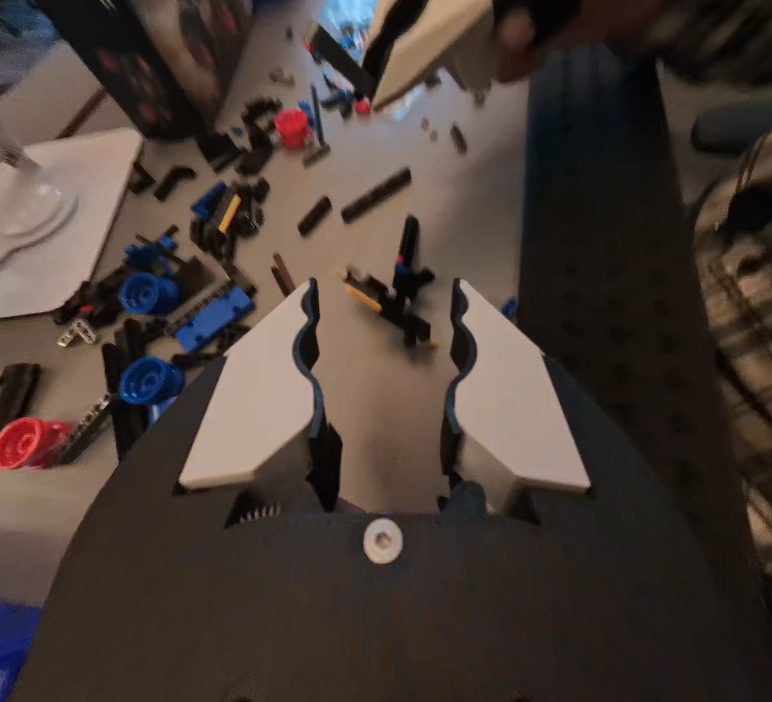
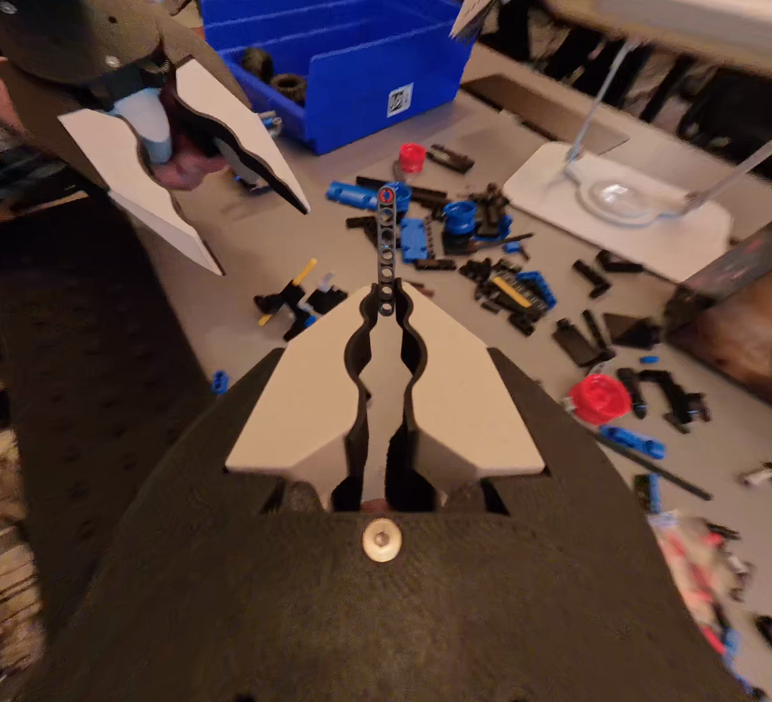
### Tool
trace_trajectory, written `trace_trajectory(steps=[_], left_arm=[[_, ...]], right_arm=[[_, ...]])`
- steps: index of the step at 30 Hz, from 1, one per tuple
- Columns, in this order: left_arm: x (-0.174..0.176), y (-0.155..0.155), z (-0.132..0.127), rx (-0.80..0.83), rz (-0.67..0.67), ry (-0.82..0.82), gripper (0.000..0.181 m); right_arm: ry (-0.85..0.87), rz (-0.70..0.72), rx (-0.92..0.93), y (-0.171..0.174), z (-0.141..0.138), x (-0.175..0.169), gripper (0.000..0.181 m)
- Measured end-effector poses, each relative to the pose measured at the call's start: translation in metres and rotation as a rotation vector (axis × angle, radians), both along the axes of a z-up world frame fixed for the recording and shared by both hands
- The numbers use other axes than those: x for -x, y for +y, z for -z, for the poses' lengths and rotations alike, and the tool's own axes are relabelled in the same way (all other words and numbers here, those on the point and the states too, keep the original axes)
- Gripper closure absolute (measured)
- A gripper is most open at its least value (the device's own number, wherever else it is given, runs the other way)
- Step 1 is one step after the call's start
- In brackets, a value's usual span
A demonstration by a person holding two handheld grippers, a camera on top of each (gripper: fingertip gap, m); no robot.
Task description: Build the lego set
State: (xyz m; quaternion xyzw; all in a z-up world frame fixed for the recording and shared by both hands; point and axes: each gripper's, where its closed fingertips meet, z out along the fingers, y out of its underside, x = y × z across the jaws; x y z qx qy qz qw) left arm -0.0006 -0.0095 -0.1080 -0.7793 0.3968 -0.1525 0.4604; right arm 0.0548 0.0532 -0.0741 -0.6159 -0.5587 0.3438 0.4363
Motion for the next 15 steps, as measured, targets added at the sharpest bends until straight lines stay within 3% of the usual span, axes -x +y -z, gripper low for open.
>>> trace_trajectory(steps=[6, 11, 15], left_arm=[[0.005, -0.002, 0.044, 0.036, 0.023, 0.189, 0.130], [-0.010, 0.001, 0.048, 0.103, 0.045, 0.086, 0.133], [-0.013, 0.007, 0.057, 0.164, 0.006, 0.050, 0.150]], right_arm=[[-0.075, -0.074, 0.161, -0.023, 0.033, 0.002, 0.176], [-0.126, -0.123, 0.211, -0.040, 0.048, 0.009, 0.175], [-0.157, -0.122, 0.204, -0.041, 0.056, 0.010, 0.175]])
